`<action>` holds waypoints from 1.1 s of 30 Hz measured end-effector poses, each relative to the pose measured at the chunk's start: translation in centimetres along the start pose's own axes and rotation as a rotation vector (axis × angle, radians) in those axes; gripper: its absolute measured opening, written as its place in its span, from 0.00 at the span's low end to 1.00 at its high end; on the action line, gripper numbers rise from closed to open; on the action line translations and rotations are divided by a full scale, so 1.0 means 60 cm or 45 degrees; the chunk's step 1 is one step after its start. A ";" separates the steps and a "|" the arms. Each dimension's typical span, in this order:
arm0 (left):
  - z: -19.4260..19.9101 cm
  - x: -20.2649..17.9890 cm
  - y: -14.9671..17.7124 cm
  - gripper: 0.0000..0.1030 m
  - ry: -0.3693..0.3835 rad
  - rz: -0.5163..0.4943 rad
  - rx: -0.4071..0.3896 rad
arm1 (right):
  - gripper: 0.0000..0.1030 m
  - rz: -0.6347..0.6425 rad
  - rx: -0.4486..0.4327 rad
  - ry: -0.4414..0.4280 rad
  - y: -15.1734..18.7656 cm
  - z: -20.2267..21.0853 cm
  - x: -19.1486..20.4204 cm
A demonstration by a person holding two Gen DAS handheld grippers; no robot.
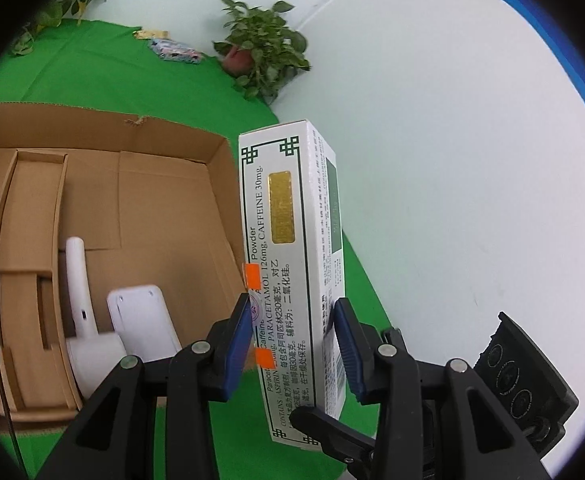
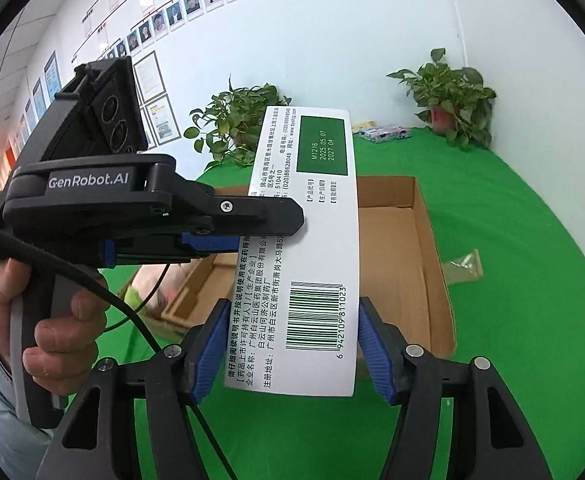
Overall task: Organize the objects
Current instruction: 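Lift the medicine box and carry it over the box, then lower the medicine box into the box beside the case and release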
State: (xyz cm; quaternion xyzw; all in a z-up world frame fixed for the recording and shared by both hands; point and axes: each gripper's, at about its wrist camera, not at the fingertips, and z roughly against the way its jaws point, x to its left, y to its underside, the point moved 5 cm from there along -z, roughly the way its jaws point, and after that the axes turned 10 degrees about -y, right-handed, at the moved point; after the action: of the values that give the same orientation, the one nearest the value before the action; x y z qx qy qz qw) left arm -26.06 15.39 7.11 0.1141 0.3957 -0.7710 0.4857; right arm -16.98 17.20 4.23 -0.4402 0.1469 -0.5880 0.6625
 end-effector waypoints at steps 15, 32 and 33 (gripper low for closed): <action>-0.179 0.108 -0.022 0.38 -0.139 0.132 0.235 | 0.57 -0.265 0.316 0.004 0.048 -0.156 -0.114; -0.175 0.133 -0.022 0.43 -0.317 0.034 0.191 | 0.56 -0.214 0.440 0.212 0.091 -0.201 -0.127; -0.156 0.131 -0.028 0.43 -0.317 0.025 0.158 | 0.56 -0.214 0.444 0.218 0.091 -0.203 -0.128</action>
State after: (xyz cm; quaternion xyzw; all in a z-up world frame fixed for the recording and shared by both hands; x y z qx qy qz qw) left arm -33.36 17.31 -2.67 0.0511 0.2828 -0.7975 0.5305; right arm -24.12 18.77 -9.31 -0.2781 0.0615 -0.6931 0.6623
